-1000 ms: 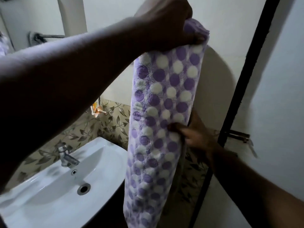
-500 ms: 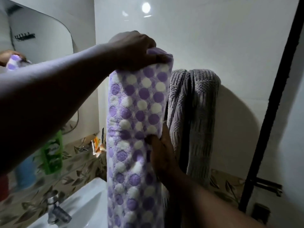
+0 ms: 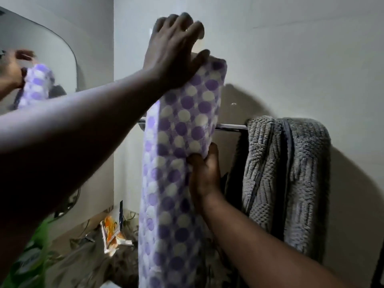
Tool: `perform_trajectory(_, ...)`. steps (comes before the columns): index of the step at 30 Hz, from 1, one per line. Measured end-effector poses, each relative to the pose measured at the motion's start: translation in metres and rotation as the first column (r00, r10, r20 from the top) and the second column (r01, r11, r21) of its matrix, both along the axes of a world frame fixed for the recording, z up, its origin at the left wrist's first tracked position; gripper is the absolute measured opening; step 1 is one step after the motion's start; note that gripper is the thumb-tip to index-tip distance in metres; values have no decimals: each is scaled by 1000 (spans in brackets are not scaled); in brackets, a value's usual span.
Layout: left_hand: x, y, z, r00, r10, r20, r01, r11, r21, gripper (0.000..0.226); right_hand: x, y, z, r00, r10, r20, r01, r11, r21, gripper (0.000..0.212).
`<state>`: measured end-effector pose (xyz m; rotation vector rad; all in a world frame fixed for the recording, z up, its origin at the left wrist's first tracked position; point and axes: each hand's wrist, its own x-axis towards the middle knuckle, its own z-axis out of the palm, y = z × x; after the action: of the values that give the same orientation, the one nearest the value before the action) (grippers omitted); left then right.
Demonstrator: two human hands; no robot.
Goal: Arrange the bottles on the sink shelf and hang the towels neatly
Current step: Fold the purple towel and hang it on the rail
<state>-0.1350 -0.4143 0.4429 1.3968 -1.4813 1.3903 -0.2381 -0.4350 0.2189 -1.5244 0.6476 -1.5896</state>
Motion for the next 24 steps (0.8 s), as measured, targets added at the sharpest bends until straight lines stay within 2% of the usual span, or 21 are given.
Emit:
perform_trajectory(2, -4, -9, -25, 999, -27, -42, 19, 983, -183, 35, 8, -12, 6, 999, -23, 49, 23, 1000, 6, 37)
perform_trajectory(4, -7, -24, -58, 993, -102, -56, 87, 971, -224, 25, 17, -21, 7, 995, -28, 95, 27, 1000, 9, 38)
perform_trajectory(6, -4, -41, -87, 986, -159, -51, 152, 981, -121, 27, 23, -25, 5, 991, -24, 133, 23, 1000, 6, 41)
perform_trajectory(9, 4, -48, -98, 966, -224, -133, 234, 970, 64, 45, 29, -31, -2, 986, -19, 169, 18, 1000, 6, 54)
perform_trajectory(12, 4, -41, -93, 979, -174, -105, 193, 959, 205, 52, 41, -41, -11, 978, 9, 209, -20, 999, 48, 74)
perform_trajectory(13, 5, -40, -93, 983, -146, -110, 171, 947, 271, 54, 46, -45, -16, 979, 15, 204, -23, 999, 41, 74)
perform_trajectory(15, 11, -38, -95, 983, -90, -162, 146, 913, 380, 59, 52, -46, -23, 983, -8, 185, 1, 999, 34, 68)
perform_trajectory(20, 19, -43, -84, 956, 0, -294, 172, 812, 558, 62, 55, -46, -24, 987, -15, 160, 11, 1000, 22, 74)
perform_trajectory(24, 13, -49, -70, 919, 116, -378, 214, 658, 722, 60, 52, -49, -22, 989, -48, 141, 49, 999, 3, 80)
